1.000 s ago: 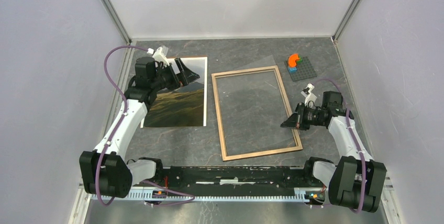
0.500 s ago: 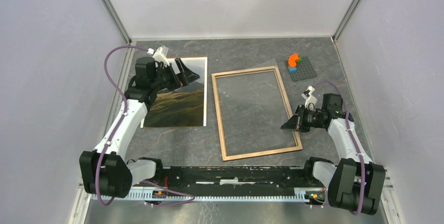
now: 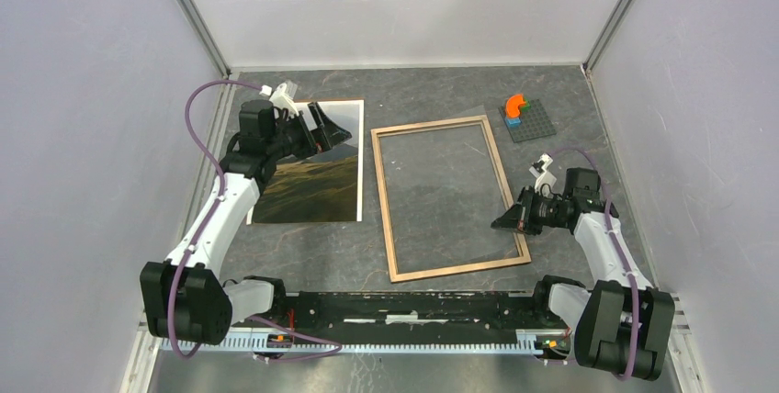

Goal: Put the photo into the frame

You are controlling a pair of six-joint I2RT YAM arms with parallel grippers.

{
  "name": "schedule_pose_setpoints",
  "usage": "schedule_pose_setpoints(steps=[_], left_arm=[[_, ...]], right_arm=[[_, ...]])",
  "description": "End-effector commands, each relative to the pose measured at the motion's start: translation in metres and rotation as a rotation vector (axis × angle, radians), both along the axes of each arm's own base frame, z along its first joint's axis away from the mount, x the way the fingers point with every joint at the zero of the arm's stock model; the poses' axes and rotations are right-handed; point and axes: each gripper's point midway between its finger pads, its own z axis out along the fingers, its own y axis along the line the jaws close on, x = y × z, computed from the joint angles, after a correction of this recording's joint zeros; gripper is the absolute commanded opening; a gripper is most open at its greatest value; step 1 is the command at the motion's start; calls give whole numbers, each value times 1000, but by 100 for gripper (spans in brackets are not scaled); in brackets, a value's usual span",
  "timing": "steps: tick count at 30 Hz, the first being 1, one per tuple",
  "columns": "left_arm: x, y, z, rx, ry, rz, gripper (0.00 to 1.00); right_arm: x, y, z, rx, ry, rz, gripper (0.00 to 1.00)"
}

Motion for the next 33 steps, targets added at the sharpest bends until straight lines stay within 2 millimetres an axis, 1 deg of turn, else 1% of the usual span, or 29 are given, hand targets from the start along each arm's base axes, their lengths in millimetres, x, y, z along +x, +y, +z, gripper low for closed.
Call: schedule_pose_setpoints(steps=[1,12,15,22,27,33], left_arm=[[1,-5,5,-29,-11,-10,100],[2,-7,2,-32,1,-14,100],[2,-7,-2,-29,13,-8,100],[3,-11,-14,-28,55,2,100],[2,-15,-25,-8,83,6,100],[-2,-29,-47,4,156,-9,100]], right_arm=[[7,3,9,33,-62,3,0],[10,8,23,79,-76,-10,0],[11,9,25,93,-73,-17,0],[5,11,21,88,-53,-19,0],[6,7,16,51,-47,-37,0],[6,8,12,34,-16,-65,0]])
